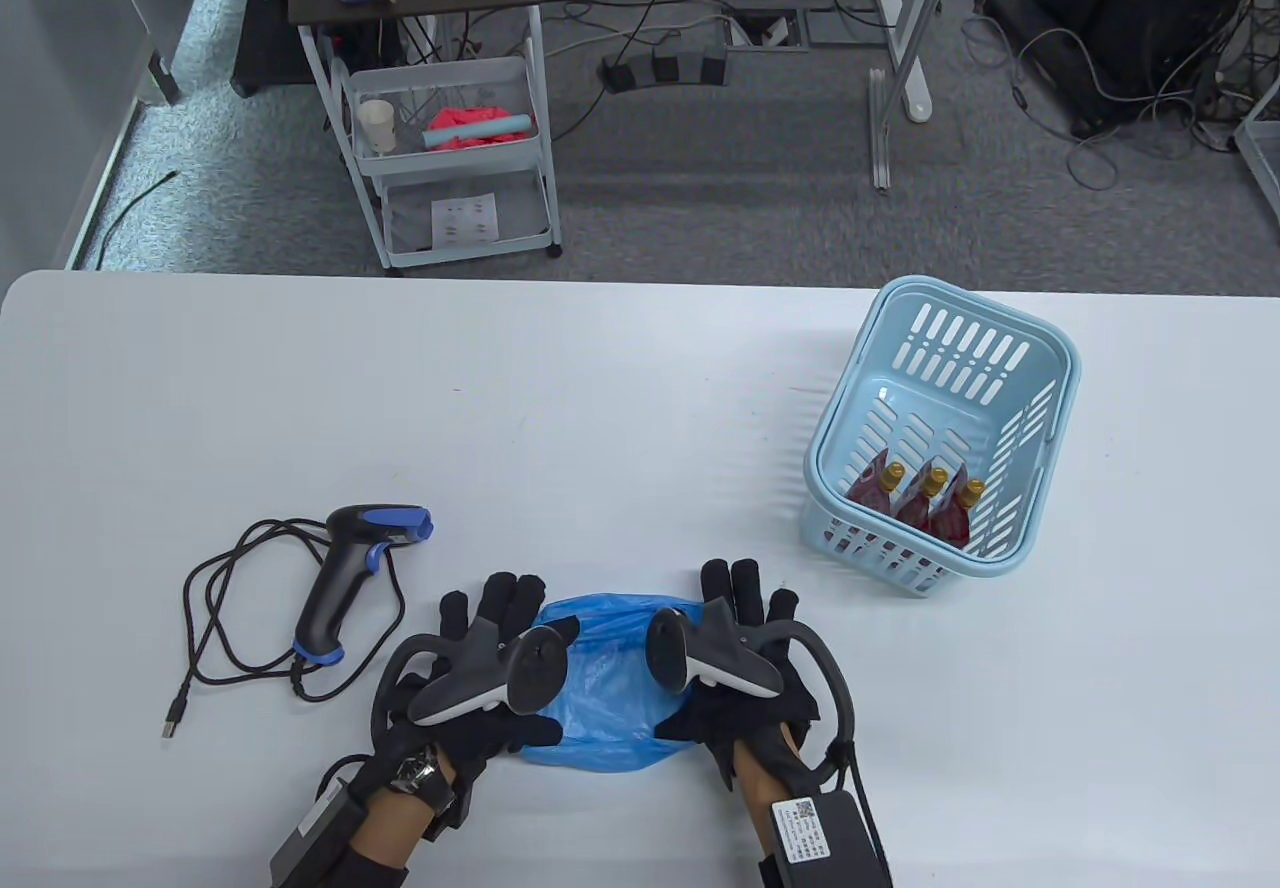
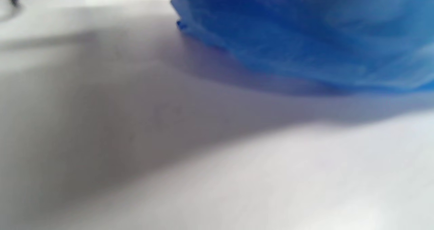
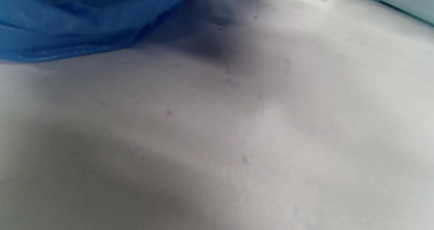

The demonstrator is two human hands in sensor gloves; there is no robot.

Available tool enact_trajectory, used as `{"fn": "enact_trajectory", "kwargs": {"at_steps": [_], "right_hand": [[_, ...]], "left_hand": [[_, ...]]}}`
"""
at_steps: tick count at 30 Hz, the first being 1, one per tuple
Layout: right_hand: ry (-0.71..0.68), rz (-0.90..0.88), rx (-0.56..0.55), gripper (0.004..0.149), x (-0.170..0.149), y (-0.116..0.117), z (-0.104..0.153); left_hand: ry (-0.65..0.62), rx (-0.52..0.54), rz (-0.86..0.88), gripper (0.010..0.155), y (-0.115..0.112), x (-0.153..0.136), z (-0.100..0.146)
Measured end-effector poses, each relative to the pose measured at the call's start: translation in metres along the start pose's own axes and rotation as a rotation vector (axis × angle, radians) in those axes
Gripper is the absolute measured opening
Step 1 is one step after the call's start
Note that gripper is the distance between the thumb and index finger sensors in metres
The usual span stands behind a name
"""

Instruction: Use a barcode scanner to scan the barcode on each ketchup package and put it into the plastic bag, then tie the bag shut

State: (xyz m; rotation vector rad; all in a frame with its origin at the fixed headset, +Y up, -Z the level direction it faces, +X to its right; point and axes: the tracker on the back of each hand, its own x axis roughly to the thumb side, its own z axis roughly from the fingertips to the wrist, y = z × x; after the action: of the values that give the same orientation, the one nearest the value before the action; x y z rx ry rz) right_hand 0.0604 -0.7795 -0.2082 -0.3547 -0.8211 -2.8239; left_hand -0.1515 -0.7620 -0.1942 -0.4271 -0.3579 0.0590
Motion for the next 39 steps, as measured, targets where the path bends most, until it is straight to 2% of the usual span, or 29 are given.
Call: {"fn": "enact_trajectory", "kwargs": {"at_steps": [5, 8, 11, 14, 17, 18, 20, 24, 28, 30, 33, 37, 39], "right_hand": [[-0.008, -0.017, 0.007, 0.105, 0.000, 0.002, 0.002], [-0.019, -0.015, 0.005, 0.105, 0.001, 0.004, 0.005], [-0.031, -0.008, 0.007, 0.105, 0.004, 0.005, 0.007], [-0.049, 0.004, 0.005, 0.106, 0.008, 0.008, 0.012], [-0.069, 0.013, -0.005, 0.106, 0.010, 0.011, 0.015], [-0.068, 0.009, -0.005, 0.106, 0.009, 0.011, 0.015], [-0.068, -0.011, 0.006, 0.107, 0.005, 0.013, 0.015], [-0.023, -0.060, 0.026, 0.105, -0.014, 0.015, 0.013], [0.003, -0.083, 0.033, 0.101, -0.023, 0.014, 0.013], [-0.036, -0.107, 0.008, 0.100, -0.023, 0.012, 0.013], [-0.089, -0.194, -0.100, 0.090, -0.024, 0.002, 0.020], [-0.111, -0.290, -0.289, 0.064, -0.019, -0.011, 0.029], [-0.116, -0.290, -0.315, 0.056, -0.011, -0.011, 0.027]], "left_hand": [[-0.057, 0.115, 0.141, 0.087, 0.029, -0.008, 0.019], [-0.104, 0.166, 0.125, 0.071, 0.036, -0.001, 0.029], [-0.138, 0.140, -0.009, 0.052, 0.026, 0.019, 0.028], [-0.070, 0.119, -0.254, 0.045, 0.000, 0.037, 0.015], [0.013, 0.085, -0.363, 0.048, -0.015, 0.038, 0.000], [0.026, 0.098, -0.341, 0.052, -0.016, 0.036, -0.002], [0.073, 0.031, -0.318, 0.065, -0.015, 0.024, -0.005], [0.125, -0.043, -0.142, 0.078, -0.014, -0.007, -0.005], [0.114, -0.053, -0.102, 0.082, -0.015, -0.013, -0.004], [0.107, -0.053, -0.096, 0.082, -0.016, -0.013, -0.005], [0.098, -0.052, -0.070, 0.083, -0.016, -0.015, -0.005], [0.099, -0.054, -0.067, 0.084, -0.016, -0.015, -0.005], [0.102, -0.048, -0.080, 0.081, -0.016, -0.013, -0.006]]}}
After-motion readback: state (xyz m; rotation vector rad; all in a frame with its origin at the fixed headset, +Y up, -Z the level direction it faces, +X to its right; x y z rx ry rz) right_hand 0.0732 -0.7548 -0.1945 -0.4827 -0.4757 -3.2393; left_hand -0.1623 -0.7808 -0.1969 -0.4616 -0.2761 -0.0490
